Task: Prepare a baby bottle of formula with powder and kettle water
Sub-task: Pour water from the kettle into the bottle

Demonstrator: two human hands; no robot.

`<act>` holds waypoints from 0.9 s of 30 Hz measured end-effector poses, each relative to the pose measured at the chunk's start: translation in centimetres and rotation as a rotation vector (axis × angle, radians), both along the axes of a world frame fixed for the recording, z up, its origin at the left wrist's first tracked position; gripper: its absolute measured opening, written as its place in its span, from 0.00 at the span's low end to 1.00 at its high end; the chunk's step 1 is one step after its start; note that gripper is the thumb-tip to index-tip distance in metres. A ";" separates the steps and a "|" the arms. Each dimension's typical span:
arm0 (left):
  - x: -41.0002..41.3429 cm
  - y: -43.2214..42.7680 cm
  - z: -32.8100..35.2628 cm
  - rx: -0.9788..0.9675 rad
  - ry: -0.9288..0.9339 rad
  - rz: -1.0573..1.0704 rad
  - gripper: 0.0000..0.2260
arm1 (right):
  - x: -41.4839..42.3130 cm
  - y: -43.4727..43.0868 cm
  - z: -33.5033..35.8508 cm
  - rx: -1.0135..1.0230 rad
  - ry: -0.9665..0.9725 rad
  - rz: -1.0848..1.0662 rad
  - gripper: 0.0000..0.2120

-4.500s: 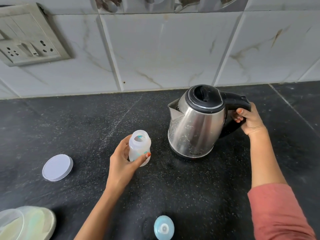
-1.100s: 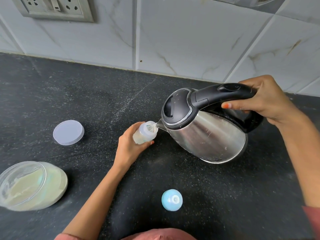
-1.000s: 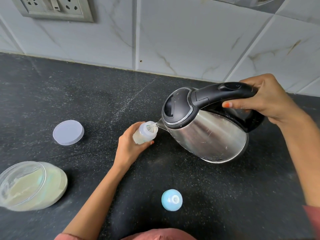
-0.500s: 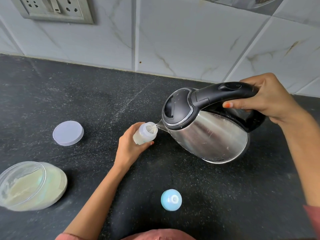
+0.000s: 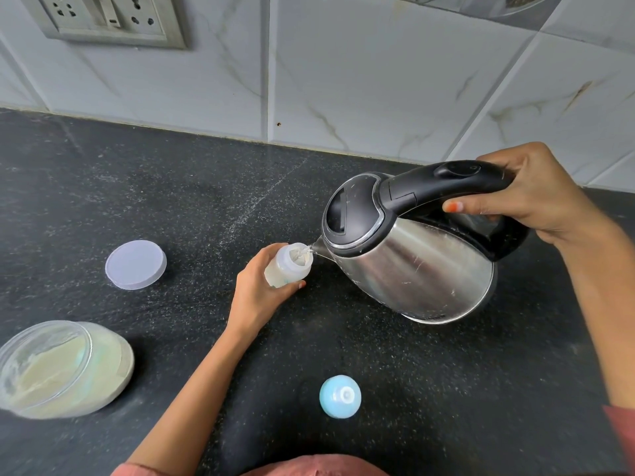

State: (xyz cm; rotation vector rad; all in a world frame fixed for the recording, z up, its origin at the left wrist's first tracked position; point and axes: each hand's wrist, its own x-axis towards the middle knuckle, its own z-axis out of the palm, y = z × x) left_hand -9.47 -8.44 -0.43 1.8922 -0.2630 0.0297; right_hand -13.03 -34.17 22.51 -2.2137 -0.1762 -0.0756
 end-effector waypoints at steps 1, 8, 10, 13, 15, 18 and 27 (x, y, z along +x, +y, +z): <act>0.0 0.0 0.0 0.000 0.001 0.001 0.27 | 0.0 0.0 0.0 0.001 0.003 0.000 0.07; 0.0 0.0 -0.1 -0.001 0.002 0.002 0.26 | 0.0 -0.1 0.0 0.004 0.012 -0.001 0.07; 0.1 0.0 -0.1 -0.006 0.010 -0.002 0.26 | 0.1 -0.2 0.0 0.003 0.017 -0.009 0.09; 0.1 0.0 -0.1 -0.016 0.022 0.000 0.26 | 0.2 -0.4 0.0 0.003 0.024 -0.023 0.12; 0.1 0.0 -0.1 -0.013 0.025 -0.001 0.27 | 0.2 -0.4 0.0 0.007 0.024 -0.024 0.12; 0.0 0.0 -0.1 -0.015 0.027 -0.004 0.26 | 0.2 -0.4 0.1 0.006 0.021 -0.017 0.12; 0.0 0.0 0.0 -0.020 0.034 -0.008 0.26 | 0.2 -0.4 0.2 -0.010 0.013 -0.011 0.12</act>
